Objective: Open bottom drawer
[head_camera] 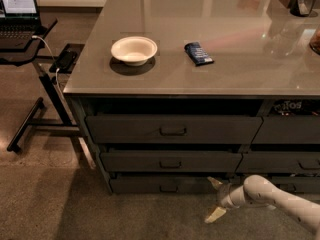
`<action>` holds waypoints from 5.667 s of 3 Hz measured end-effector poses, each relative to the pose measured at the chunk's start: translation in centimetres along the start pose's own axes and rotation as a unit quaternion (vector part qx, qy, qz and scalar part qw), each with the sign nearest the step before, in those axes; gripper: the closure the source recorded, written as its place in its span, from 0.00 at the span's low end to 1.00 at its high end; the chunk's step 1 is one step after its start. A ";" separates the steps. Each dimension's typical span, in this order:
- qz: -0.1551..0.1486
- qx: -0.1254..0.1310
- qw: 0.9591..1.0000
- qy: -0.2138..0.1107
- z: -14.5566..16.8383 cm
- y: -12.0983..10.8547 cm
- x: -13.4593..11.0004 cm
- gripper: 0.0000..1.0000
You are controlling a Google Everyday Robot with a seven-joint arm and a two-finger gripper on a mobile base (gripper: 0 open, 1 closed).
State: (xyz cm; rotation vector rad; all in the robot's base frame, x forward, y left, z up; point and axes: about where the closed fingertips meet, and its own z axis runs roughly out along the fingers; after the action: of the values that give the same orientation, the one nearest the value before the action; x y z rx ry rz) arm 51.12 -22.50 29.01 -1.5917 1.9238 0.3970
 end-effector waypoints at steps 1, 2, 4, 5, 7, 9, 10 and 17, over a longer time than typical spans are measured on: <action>0.005 -0.004 1.000 -0.021 3.7 0.4 0.9 0.00; 0.008 -0.001 1.000 -0.019 4.6 0.2 0.9 0.00; 0.010 0.029 0.999 -0.023 8.1 -3.4 1.9 0.00; 0.009 0.049 0.998 -0.027 9.1 -5.3 2.3 0.00; 0.001 0.076 0.997 -0.024 11.1 -7.6 3.3 0.00; 0.001 0.065 0.998 -0.020 13.9 -6.3 4.6 0.00; 0.001 0.065 0.998 -0.020 14.0 -6.3 4.6 0.18; 0.009 0.061 0.998 -0.019 12.5 -5.2 4.3 1.00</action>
Offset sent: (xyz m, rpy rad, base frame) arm 0.0044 0.0133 -0.0276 0.0368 0.0004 0.0056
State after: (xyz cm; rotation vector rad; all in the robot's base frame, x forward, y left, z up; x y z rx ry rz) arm 58.93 -19.78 17.45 -1.4785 1.8984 0.3083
